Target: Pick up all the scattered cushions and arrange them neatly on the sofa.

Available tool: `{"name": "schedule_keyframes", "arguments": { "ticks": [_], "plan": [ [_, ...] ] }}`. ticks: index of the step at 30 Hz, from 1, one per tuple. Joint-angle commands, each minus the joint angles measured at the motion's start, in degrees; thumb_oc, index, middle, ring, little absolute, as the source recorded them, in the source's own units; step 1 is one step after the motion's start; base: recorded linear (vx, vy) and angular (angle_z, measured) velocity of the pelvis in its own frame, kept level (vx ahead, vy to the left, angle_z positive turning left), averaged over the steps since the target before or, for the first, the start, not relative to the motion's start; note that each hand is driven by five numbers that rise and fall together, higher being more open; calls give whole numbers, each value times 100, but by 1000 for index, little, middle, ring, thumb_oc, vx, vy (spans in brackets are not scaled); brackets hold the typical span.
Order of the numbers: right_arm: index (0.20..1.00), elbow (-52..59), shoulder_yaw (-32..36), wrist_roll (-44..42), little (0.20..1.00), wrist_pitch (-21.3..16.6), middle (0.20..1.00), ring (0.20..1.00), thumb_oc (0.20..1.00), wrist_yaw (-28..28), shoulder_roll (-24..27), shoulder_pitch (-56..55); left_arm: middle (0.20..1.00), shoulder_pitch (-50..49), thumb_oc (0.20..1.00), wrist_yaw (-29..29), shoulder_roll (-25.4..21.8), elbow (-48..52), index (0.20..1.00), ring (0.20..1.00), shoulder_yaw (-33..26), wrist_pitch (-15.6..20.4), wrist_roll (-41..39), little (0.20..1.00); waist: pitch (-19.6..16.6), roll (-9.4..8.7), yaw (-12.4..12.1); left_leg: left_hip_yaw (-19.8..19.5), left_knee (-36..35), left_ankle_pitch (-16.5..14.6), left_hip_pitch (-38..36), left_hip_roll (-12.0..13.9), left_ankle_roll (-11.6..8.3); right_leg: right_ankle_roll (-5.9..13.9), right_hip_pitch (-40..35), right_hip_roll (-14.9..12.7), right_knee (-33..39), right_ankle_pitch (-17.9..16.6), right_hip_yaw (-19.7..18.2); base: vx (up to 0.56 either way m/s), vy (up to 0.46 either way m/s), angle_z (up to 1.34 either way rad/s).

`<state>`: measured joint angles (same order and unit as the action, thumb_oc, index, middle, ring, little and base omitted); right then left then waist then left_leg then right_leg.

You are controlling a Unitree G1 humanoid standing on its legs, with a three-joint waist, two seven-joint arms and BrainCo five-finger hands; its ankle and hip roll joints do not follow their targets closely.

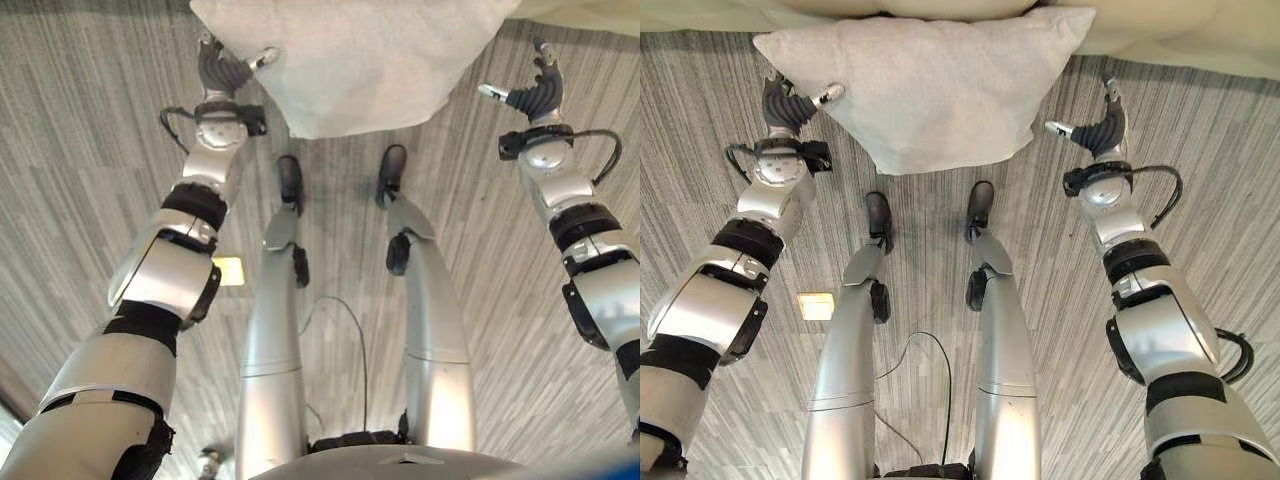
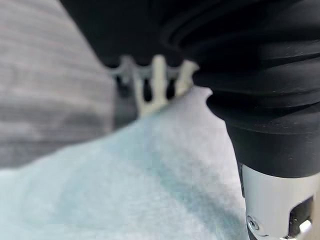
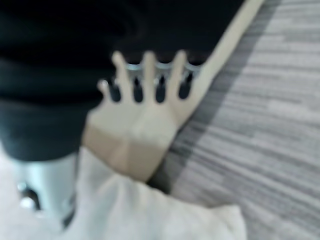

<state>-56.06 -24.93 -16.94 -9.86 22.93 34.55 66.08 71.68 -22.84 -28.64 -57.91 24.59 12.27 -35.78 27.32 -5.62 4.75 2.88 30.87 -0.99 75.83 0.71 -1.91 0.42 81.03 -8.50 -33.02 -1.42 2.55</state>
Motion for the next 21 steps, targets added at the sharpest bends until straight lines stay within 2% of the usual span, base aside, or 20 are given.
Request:
{"name": "schedule_keyframes", "arguments": {
  "ticks": [1,7,12,18,21],
  "plan": [
    [1000,-17,-302,-228,1000,-173,1000,1000,1000,135,156,-162,1000,-307,1000,-34,25,82,1000,1000,-59,316,-213,1000,-431,216,97,-321,-218,95,177,96,-140,761,51,-246,-157,126,-245,19,32,-6],
    [1000,-142,-624,-289,1000,-118,1000,1000,1000,105,285,435,1000,35,1000,-123,420,410,1000,1000,168,364,-282,1000,-328,367,42,-294,-162,163,496,73,-111,774,431,-238,-309,129,-315,12,8,0],
    [1000,-87,-796,-282,1000,-110,1000,1000,1000,109,205,706,1000,119,1000,-163,624,405,1000,1000,236,341,-262,1000,-315,387,8,-292,-178,194,541,76,-109,776,515,-214,-317,119,-308,4,-16,0],
    [1000,440,-974,-426,1000,-260,1000,1000,1000,62,-389,997,1000,239,1000,-208,1009,504,1000,1000,366,366,-231,1000,-407,409,-41,-328,-128,244,644,68,-119,749,624,-152,-395,137,-268,4,-19,0],
    [1000,754,-982,-939,1000,-442,1000,1000,1000,-192,-914,995,1000,340,1000,-189,1087,563,1000,1000,386,402,-271,1000,-481,432,-72,-343,-120,271,678,86,-137,742,667,-122,-440,143,-244,0,0,0]
  ]
}}
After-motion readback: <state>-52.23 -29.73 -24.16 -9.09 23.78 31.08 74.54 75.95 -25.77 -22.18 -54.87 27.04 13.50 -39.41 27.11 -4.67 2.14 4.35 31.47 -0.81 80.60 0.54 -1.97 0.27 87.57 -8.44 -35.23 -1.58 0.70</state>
